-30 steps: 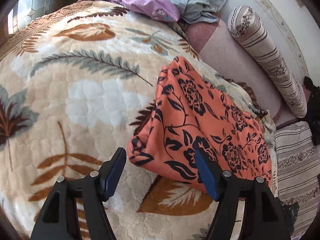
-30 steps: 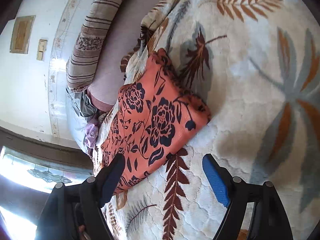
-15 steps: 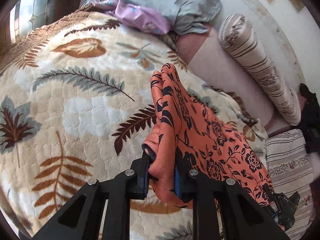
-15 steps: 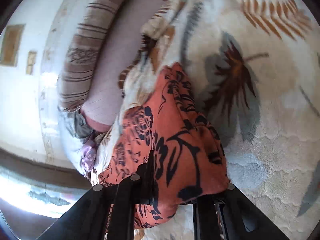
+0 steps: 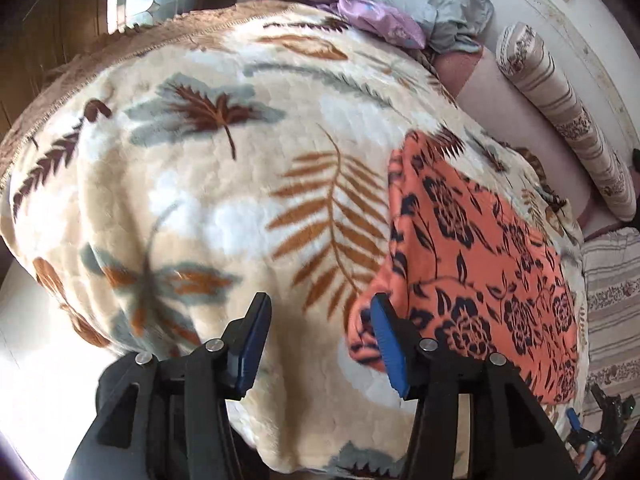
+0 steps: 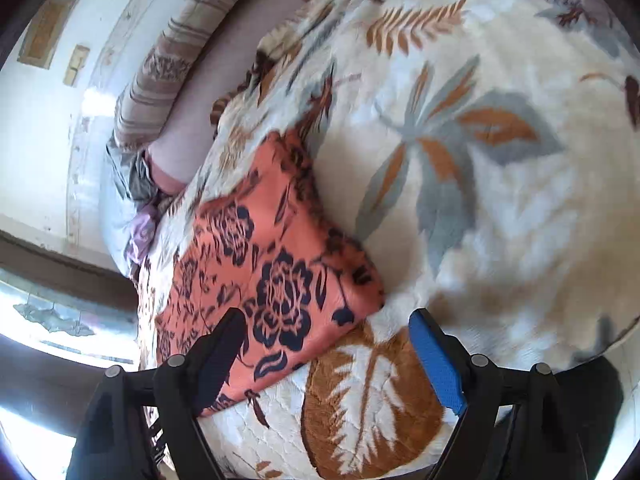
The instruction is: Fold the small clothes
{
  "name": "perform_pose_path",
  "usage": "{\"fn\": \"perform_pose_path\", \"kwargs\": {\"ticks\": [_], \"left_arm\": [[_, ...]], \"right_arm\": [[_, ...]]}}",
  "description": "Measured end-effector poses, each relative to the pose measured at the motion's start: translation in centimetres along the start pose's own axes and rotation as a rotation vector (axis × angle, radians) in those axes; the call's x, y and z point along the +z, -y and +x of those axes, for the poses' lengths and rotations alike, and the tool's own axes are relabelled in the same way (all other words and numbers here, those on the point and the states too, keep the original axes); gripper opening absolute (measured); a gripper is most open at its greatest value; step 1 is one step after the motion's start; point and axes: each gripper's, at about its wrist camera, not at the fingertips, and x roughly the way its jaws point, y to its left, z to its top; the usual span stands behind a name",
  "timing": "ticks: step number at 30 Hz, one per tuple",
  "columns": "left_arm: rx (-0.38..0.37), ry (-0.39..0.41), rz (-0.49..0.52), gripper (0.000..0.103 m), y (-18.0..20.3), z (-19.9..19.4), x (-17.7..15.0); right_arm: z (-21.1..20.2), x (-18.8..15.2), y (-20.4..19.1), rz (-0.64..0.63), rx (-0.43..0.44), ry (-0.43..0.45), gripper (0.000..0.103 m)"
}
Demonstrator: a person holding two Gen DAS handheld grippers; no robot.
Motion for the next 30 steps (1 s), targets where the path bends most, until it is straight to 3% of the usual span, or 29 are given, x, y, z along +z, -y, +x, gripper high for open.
{"fn": "perform_pose_path", "kwargs": {"ticks": [3, 8, 11, 14, 15, 21, 23, 25, 28, 29, 30], "left_arm": [[-0.065, -0.007, 0.013, 0.053, 0.9, 0.8, 2.9], [-0.130, -0.036, 0.170, 0.056, 5.8, 3.9, 6.6], [-0.084, -0.062, 0.242, 0.056, 8.7, 6.9, 8.0], [-0.034, -0.117, 0.253, 0.054, 9.4, 9.3, 8.1], [-0.048, -0.127, 0.236, 0.047, 9.3, 9.7, 8.0], [-0.067, -0.093, 0.214, 0.046, 8.6, 9.2, 8.4], [-0.061, -0.095, 0.226, 0.046, 8.9, 9.6, 8.9], [-0.047, -0.103, 0.244, 0.046, 9.3, 10.4, 9.1], [-0.043, -0.114, 0.246, 0.044, 9.4, 11.3, 9.1], [-0.051, -0.114, 0.241, 0.037, 9.3, 11.3, 9.2], [-0.054, -0.113, 0.242, 0.017, 9.4, 11.2, 9.3]], "right_arm": [[-0.2, 2.9, -1.1, -0.059, -0.003, 0.017, 0.087], [3.0, 5.5, -4.4, -0.189, 0.011, -0.002, 0.087], [6.1, 6.5, -5.8, -0.250, -0.010, -0.024, 0.087], [9.0, 7.5, -5.7, -0.258, -0.046, -0.072, 0.086], [9.7, 7.6, -5.5, -0.255, -0.047, -0.088, 0.085], [12.0, 8.6, -6.3, -0.303, -0.066, -0.084, 0.084], [13.1, 8.9, -7.1, -0.340, -0.082, -0.086, 0.076], [14.4, 9.0, -7.9, -0.375, -0.114, -0.106, 0.052], [16.7, 8.8, -8.4, -0.441, -0.184, -0.141, 0.049], [17.0, 8.8, -8.5, -0.445, -0.181, -0.156, 0.037], [17.0, 8.7, -8.8, -0.453, -0.185, -0.160, 0.029]]}}
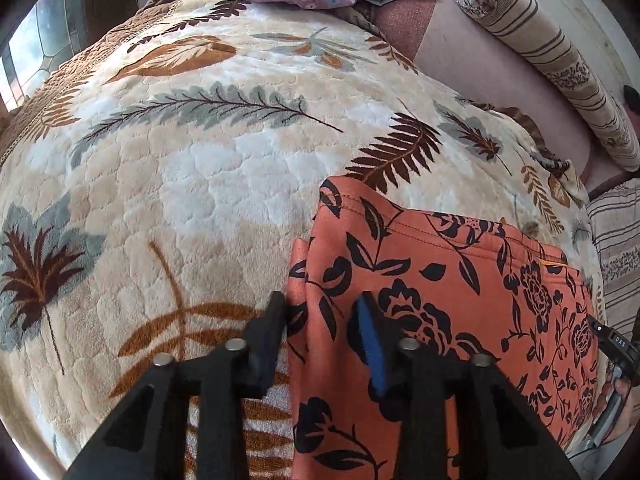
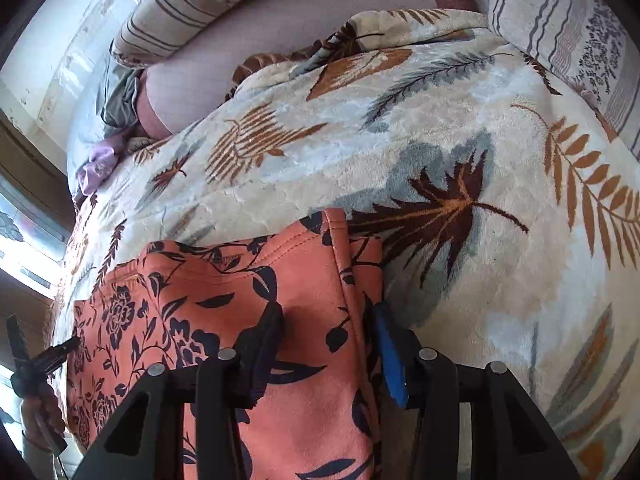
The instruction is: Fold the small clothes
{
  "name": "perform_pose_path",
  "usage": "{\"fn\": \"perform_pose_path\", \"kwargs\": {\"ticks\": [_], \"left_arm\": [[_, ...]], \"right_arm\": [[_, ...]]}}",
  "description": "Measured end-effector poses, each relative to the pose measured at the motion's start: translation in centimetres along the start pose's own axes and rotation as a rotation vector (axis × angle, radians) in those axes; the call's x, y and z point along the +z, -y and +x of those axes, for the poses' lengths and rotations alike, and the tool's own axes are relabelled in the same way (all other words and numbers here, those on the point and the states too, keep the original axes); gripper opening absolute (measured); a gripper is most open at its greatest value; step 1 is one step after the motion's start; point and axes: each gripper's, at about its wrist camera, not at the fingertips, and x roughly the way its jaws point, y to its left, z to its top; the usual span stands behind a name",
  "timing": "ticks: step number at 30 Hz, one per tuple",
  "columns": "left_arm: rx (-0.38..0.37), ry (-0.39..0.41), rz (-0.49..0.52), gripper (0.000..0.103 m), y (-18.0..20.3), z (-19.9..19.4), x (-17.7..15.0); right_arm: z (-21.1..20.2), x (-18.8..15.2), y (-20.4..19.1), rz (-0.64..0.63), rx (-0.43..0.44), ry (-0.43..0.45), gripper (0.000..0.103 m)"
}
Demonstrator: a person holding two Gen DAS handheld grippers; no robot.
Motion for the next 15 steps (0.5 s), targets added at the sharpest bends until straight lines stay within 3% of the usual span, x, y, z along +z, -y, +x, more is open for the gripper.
{"fn": "perform_pose_path", "kwargs": {"ticks": [1, 2, 6, 7, 8, 9, 10, 11, 13, 15], "left_arm": [[0.016, 0.014, 0.006, 0.011, 0.1, -0.4, 0.1], [0.008, 0.035, 0.014, 0.010, 0.3, -1.0, 0.2], [0.006, 0.146, 0.040, 0.009, 0.7, -3.5, -0.6], [0.027, 0.151, 0.029, 0.009, 0.4, -3.2, -1.0], [0.061, 0.124, 0.017, 0.009, 0.0, -2.2, -1.3], [0.074, 0.060, -0.004, 0.012, -0.7, -0.6, -1.6], [0.045, 0.036, -0.036, 0.014, -1.4, -0.1, -1.8], [0.028, 0.060, -0.057, 0.016, -1.7, -0.8, -1.8], [0.040, 0.085, -0.062, 0.029, -2.0, -2.2, -1.6], [0.053, 0.119, -0.060, 0.030, -2.2, -3.8, -1.4]], "right_arm": [[-0.6, 0.1, -0.4, -0.016, -0.013, 0.014, 0.017], [-1.5, 0.2, -0.7, -0.027, -0.015, 0.037, 0.012], [-5.9, 0.2, -1.1, -0.049, -0.127, 0.226, 0.007], [-5.4, 0.3, -0.4, -0.035, -0.146, 0.225, 0.008], [-3.8, 0.4, 0.7, 0.000, -0.143, 0.159, 0.009], [-2.4, 0.2, 2.0, 0.054, -0.150, 0.108, 0.009], [-1.2, 0.0, 3.1, 0.097, -0.173, 0.065, 0.009], [-0.6, -0.4, 3.8, 0.123, -0.172, 0.026, 0.011], [-1.7, -1.1, 3.7, 0.132, -0.136, 0.061, 0.011], [-4.1, -1.5, 3.0, 0.117, -0.134, 0.128, 0.011]]}}
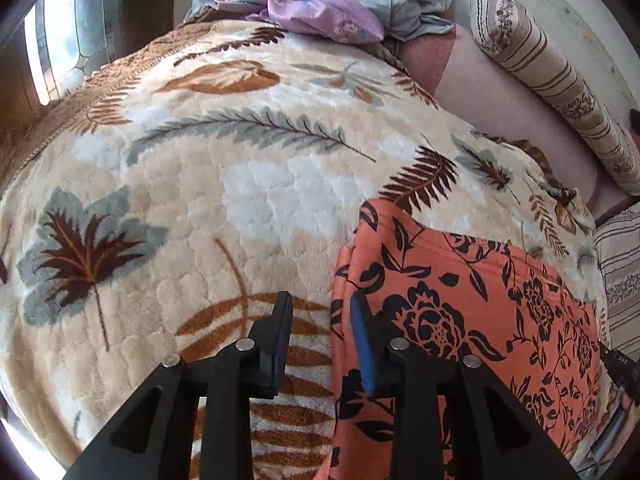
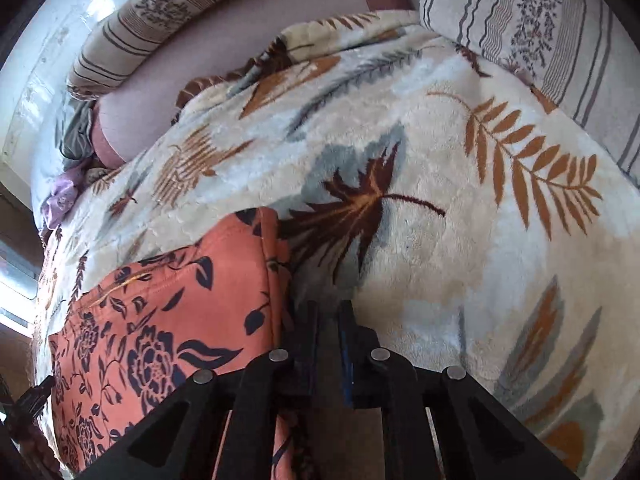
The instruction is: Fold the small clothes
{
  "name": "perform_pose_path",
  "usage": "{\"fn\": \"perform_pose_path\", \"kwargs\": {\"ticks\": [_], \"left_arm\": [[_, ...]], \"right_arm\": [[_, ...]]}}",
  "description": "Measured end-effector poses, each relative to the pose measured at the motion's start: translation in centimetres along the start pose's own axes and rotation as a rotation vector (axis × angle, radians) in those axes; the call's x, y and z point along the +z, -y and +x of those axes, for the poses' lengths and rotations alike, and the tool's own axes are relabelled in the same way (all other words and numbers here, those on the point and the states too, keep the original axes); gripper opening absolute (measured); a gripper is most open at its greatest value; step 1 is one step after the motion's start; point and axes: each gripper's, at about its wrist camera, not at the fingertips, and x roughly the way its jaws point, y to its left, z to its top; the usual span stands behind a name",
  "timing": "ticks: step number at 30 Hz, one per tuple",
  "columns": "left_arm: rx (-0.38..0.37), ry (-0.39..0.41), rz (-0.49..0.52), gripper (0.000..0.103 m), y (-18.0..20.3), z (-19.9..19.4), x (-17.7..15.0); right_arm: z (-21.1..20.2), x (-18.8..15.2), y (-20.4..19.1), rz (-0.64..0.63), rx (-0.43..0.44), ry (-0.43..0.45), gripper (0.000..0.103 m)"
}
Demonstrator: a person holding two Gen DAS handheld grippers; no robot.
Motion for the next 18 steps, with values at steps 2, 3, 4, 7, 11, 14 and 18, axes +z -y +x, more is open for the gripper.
{"fn": "perform_pose_path", "kwargs": {"ticks": [2, 3, 4, 7, 11, 14, 18], "left_arm": [[-0.021, 0.030, -0.009, 0.030, -0.4, -1.9, 0.0], [-0.034, 0.043, -0.008, 0.030, -0.5, -3.0, -0.2], [-0.045, 0.050, 0.001, 0.030, -0.4, -3.9, -0.7], [-0.077, 0.055, 0.022, 0.039, 0.1, -6.3, -2.8], [-0.062, -0.012, 0.062, 0.044, 0.8, -6.0, -7.6], [-0.046, -0.119, 0.035, 0.029, -0.4, -2.9, -10.7], [-0.016, -0.038, 0.023, 0.025, -0.5, -6.8, -9.7]], "right_arm": [[-3.1, -0.3, -0.5, -0.001, 0.030, 0.069, 0.014], [-4.6, -0.5, -0.8, 0.004, 0.062, 0.094, 0.015], [-6.1, -0.8, -1.3, 0.005, 0.105, 0.110, 0.019], [-8.8, -2.7, -3.2, -0.023, 0.269, 0.083, 0.090], [-7.9, -6.9, -4.3, -0.015, 0.430, -0.017, 0.099], [-3.7, -10.2, -1.5, 0.102, 0.271, -0.151, 0.093], [-7.9, -10.2, -1.4, 0.129, 0.319, -0.051, 0.092]]}}
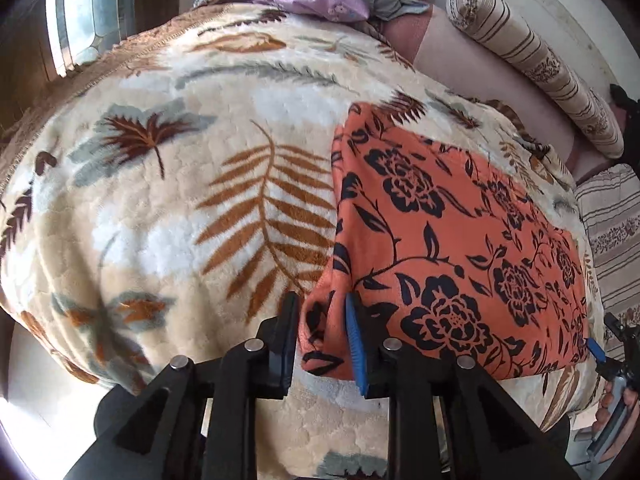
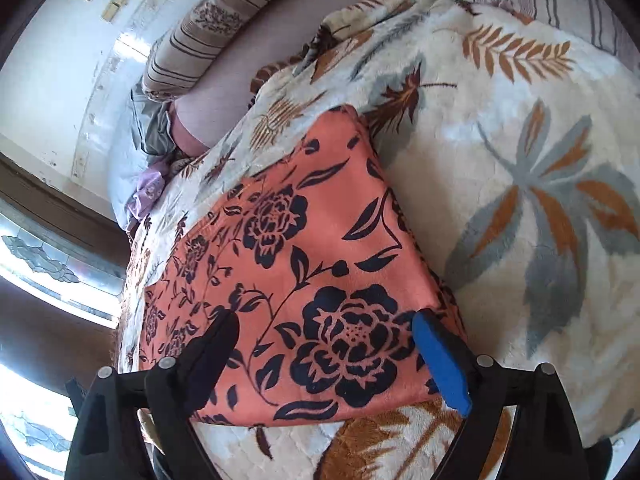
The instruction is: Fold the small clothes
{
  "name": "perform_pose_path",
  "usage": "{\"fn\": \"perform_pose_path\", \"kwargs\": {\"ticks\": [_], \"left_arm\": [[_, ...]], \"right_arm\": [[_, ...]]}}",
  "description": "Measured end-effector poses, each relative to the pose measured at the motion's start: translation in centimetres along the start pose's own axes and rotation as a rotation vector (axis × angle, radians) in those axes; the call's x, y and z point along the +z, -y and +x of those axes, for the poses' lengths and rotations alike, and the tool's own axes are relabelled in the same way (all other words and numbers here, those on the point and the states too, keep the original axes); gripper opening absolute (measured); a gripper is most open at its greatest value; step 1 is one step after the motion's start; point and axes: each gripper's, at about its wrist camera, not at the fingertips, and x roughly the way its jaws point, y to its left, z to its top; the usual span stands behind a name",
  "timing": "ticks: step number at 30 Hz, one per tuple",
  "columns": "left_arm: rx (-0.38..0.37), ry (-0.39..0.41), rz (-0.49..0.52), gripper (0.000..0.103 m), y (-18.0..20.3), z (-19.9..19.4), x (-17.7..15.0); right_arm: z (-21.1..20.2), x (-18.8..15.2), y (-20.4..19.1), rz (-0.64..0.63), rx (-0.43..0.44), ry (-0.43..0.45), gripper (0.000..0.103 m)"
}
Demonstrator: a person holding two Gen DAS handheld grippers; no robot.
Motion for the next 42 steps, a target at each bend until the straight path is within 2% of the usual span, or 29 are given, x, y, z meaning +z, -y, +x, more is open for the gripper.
{"fn": "perform_pose_path", "kwargs": {"ticks": [2, 4, 5, 6, 7, 8, 9, 11, 12, 13, 15, 16, 19, 22, 27, 28, 29, 30, 31, 33, 36, 37, 38, 39, 41, 42], "left_arm": [[-0.012, 0.019, 0.002, 0.025, -0.1, -0.9, 0.0], [0.001, -0.043, -0.005, 0.025, -0.5, 0.6, -0.6], [0.032, -0.091, -0.006, 0.028, -0.8, 1.9, -1.3], [0.029, -0.107, -0.011, 0.031, -1.0, 2.7, -1.9], [0.028, -0.081, -0.015, 0.032, -1.0, 2.2, -2.0], [0.039, -0.079, -0.016, 0.033, -0.9, 1.6, -2.0], [0.053, -0.069, -0.014, 0.038, -0.7, 0.9, -1.8], [0.083, -0.013, 0.005, 0.047, -0.1, -0.7, -1.4], [0.100, 0.008, 0.018, 0.056, 0.4, -1.2, -1.1], [0.105, 0.027, 0.027, 0.059, 1.0, -1.7, -0.8], [0.074, 0.070, 0.038, 0.063, 2.1, -2.6, -0.4], [0.061, 0.083, 0.042, 0.068, 2.9, -2.8, -0.3], [0.007, 0.090, 0.082, 0.071, 5.7, -2.4, 0.1], [-0.035, 0.079, 0.144, 0.071, 9.2, -1.3, 0.2], [-0.089, 0.063, 0.167, 0.071, 13.1, 0.3, 0.2], [-0.093, 0.049, 0.175, 0.071, 13.7, 0.8, 0.2], [-0.088, 0.036, 0.185, 0.071, 14.3, 1.2, 0.1], [-0.083, 0.029, 0.197, 0.071, 14.8, 1.6, 0.0], [-0.081, 0.024, 0.210, 0.071, 15.3, 1.9, -0.1], [-0.073, 0.023, 0.235, 0.071, 15.9, 1.7, 0.0], [-0.081, 0.110, 0.244, 0.071, 16.1, 0.2, 0.1], [-0.069, 0.110, 0.250, 0.072, 16.1, 0.5, 0.1], [-0.045, 0.085, 0.251, 0.074, 16.0, 1.4, 0.2], [-0.015, 0.034, 0.247, 0.077, 15.9, 3.0, -0.1], [0.061, -0.132, 0.292, 0.077, 15.7, 7.6, -1.2], [0.065, -0.081, 0.319, 0.079, 15.7, 7.6, -1.8]], "right_arm": [[-1.6, -0.2, -1.0, -0.026, 0.078, 0.037, 0.092], [-1.2, -0.6, -0.5, -0.003, 0.139, 0.011, 0.092], [-0.1, -1.0, 0.6, 0.026, 0.125, -0.022, 0.092], [1.2, -1.4, 2.4, 0.077, 0.058, -0.065, 0.092], [1.8, -1.9, 4.3, 0.169, 0.038, -0.080, 0.084], [0.8, -2.1, 4.9, 0.227, 0.083, -0.029, 0.078], [-0.4, -2.0, 4.7, 0.238, 0.100, 0.000, 0.078], [-2.5, -1.9, 3.4, 0.187, 0.072, 0.056, 0.080], [-3.1, -2.0, 3.0, 0.189, 0.090, 0.066, 0.081], [-3.5, -2.3, 2.9, 0.212, 0.123, 0.060, 0.081], [-3.2, -3.4, 3.1, 0.283, 0.171, 0.019, 0.083], [-2.7, -4.2, 3.3, 0.317, 0.189, -0.005, 0.085], [-0.9, -5.8, 4.8, 0.397, 0.197, -0.044, 0.085], [1.4, -5.6, 5.6, 0.493, 0.229, -0.028, 0.085], [3.0, -4.4, 6.7, 0.595, 0.249, 0.055, 0.083], [3.2, -4.1, 6.9, 0.597, 0.236, 0.061, 0.073], [3.6, -3.7, 6.9, 0.577, 0.208, 0.051, 0.027], [4.0, -3.4, 7.0, 0.563, 0.189, 0.034, 0.007], [3.8, -3.3, 7.0, 0.546, 0.169, 0.029, 0.009], [2.1, -2.6, 5.0, 0.416, 0.107, 0.060, 0.008], [-0.2, -2.5, 1.8, 0.221, 0.034, 0.101, 0.008], [0.4, -2.7, 1.9, 0.192, -0.005, 0.076, 0.009], [2.0, -3.0, 2.6, 0.162, -0.069, 0.019, 0.013], [3.7, -3.5, 3.8, 0.164, -0.084, -0.046, 0.018], [2.5, -4.2, 6.6, 0.293, 0.083, 0.005, 0.021], [1.8, -4.2, 7.2, 0.328, 0.107, -0.012, 0.024]]}}
